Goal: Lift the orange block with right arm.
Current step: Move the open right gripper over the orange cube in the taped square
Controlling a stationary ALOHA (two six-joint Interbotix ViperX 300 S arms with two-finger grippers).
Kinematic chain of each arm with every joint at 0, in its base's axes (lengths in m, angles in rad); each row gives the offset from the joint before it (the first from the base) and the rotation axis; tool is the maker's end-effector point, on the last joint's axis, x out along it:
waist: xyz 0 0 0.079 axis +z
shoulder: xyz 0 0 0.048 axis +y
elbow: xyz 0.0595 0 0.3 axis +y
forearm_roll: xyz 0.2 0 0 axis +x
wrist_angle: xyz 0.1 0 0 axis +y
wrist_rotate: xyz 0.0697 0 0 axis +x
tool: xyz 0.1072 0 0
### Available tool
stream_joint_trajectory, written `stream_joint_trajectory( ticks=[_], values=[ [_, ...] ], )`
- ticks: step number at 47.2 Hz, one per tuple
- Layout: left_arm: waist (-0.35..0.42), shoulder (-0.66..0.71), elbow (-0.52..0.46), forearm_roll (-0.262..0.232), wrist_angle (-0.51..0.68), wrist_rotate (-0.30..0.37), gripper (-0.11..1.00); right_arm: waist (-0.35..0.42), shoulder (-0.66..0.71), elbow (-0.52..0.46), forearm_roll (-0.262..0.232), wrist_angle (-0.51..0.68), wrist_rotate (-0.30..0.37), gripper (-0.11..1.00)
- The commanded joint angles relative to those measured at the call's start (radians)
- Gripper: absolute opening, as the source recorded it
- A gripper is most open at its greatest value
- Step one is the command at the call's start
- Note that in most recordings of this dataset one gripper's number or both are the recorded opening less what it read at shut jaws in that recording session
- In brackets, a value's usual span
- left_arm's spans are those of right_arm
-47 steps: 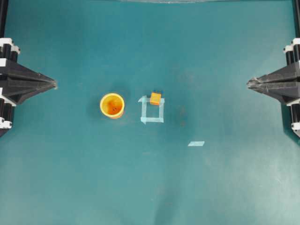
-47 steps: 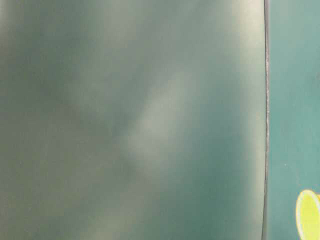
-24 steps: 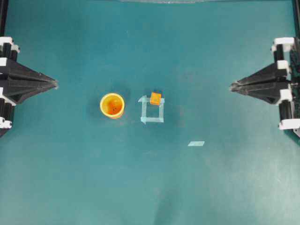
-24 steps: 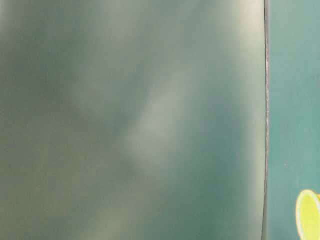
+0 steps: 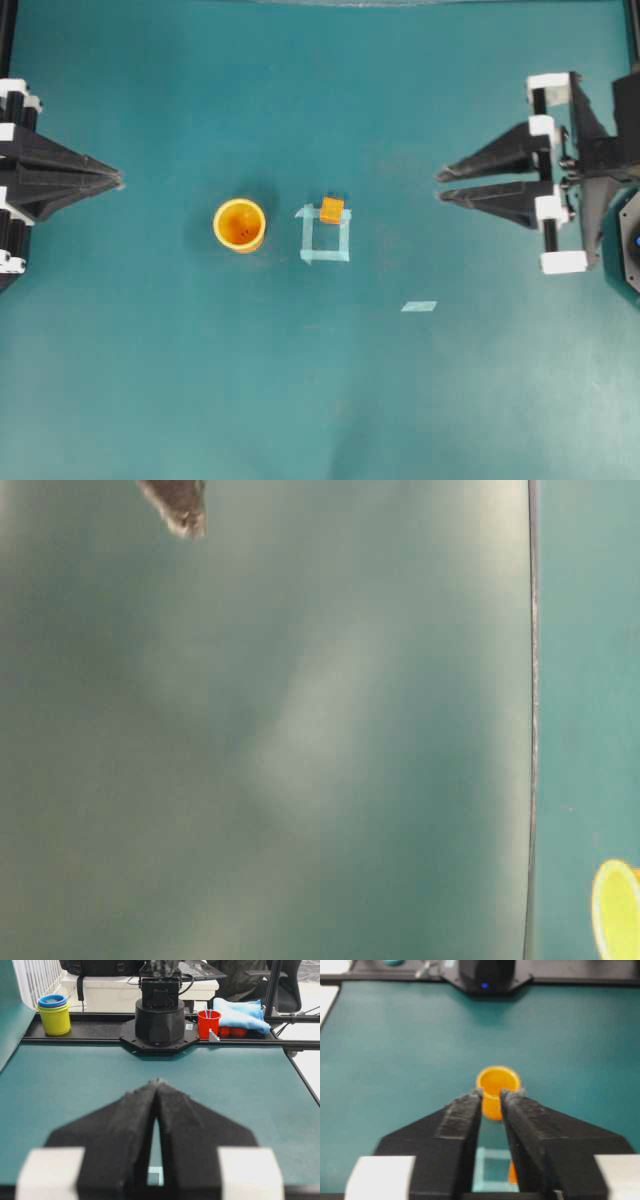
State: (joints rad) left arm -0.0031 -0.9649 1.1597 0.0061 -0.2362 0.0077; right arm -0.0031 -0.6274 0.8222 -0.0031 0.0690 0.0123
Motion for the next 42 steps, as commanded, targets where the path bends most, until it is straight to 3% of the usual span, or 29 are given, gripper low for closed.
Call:
stream_joint_trajectory(
  ticks=[1,20,34,42],
  values=[
    [0.002,0.008,-0.031,0.003,-0.006,0.002,0.00,0.002,0.026,-0.051,0.002,-0.005,0.000,0.37],
    [0.002,0.008,-0.046,0.003,-0.006,0.002,0.00,-0.017,0.222,-0.184,0.003,0.048,0.035,0.63],
    [0.002,0.008,-0.046,0.003,-0.006,0.000,0.00,-0.058,0.377,-0.314,0.003,0.224,0.175,0.65],
    [0.002,0.008,-0.046,0.003,-0.006,0.000,0.00,-0.071,0.468,-0.403,0.002,0.347,0.209,0.65]
  ],
)
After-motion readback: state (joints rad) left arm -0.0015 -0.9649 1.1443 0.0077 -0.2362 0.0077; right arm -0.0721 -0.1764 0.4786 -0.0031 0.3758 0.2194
